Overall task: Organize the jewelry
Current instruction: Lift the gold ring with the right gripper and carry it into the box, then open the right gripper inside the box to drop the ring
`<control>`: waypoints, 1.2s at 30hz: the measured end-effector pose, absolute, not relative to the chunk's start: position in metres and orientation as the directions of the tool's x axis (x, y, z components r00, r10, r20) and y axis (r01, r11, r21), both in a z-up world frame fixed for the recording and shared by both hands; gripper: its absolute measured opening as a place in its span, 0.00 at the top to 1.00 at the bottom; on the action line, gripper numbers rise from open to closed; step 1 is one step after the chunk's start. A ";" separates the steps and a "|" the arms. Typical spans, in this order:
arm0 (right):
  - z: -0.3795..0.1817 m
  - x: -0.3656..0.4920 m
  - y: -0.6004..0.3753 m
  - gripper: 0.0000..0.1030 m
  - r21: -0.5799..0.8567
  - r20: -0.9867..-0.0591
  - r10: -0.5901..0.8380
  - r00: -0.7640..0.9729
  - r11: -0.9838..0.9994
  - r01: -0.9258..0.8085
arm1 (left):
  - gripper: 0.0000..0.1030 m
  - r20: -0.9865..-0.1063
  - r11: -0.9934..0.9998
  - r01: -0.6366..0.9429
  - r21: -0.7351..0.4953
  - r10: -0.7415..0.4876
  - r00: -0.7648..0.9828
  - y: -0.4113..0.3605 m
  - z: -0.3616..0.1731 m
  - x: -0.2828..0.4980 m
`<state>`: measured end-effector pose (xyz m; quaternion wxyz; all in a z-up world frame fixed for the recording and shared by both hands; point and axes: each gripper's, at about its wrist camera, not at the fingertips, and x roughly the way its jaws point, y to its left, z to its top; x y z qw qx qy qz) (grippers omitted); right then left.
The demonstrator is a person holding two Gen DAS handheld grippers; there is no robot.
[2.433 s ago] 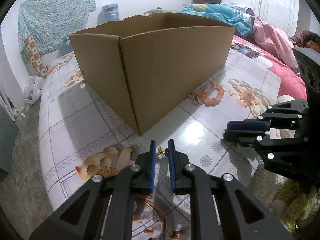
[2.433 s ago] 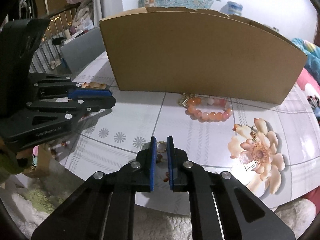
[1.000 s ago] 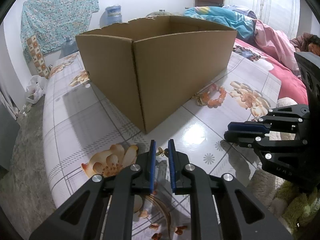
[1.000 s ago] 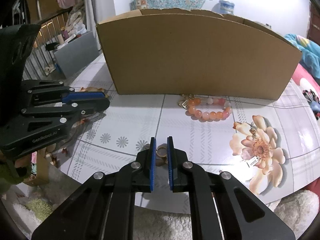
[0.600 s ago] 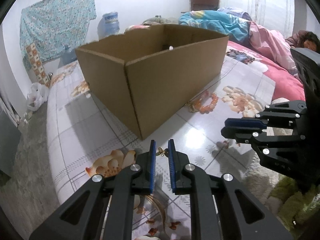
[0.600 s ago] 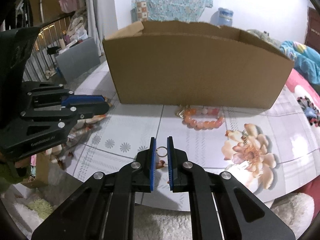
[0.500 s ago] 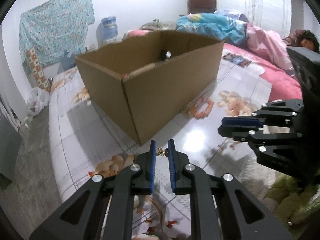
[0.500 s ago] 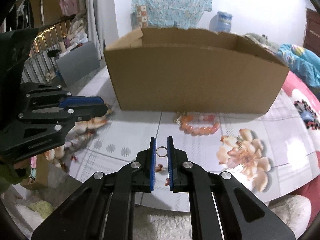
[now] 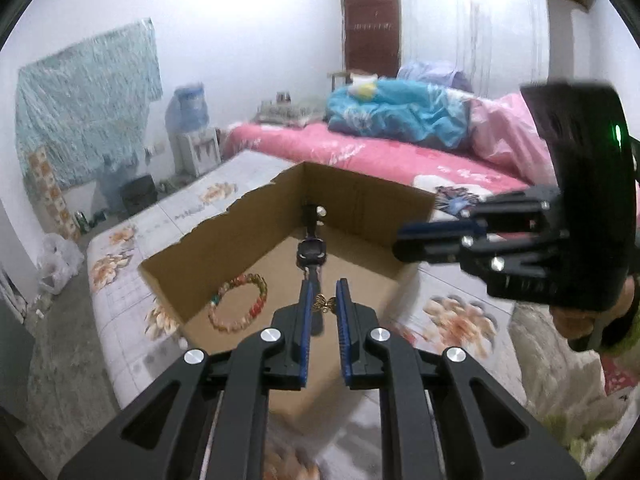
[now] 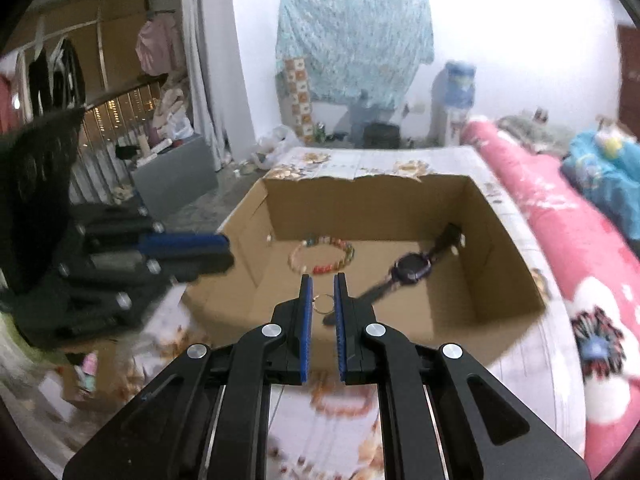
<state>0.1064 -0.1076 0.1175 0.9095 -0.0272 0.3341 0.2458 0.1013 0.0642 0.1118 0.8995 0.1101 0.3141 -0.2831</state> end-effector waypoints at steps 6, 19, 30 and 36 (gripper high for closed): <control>0.107 0.236 -0.102 0.92 0.286 -0.776 0.462 0.429 0.865 -0.413 | 0.89 -0.794 0.818 0.549 -0.170 -0.444 0.416 0.043 0.089 0.204; 0.044 0.341 -0.089 0.85 0.323 -0.900 0.374 0.223 0.917 -0.234 | 0.89 -0.915 0.878 0.387 -0.280 -0.366 0.170 0.033 0.031 0.289; 0.054 0.351 -0.112 0.74 0.379 -0.868 0.420 0.266 0.905 -0.194 | 0.83 -0.921 0.889 0.358 -0.286 -0.358 0.153 0.032 0.027 0.299; 0.083 0.339 -0.122 0.72 0.395 -0.833 0.448 0.324 0.893 -0.218 | 0.81 -0.903 0.885 0.358 -0.299 -0.383 0.193 0.037 0.037 0.294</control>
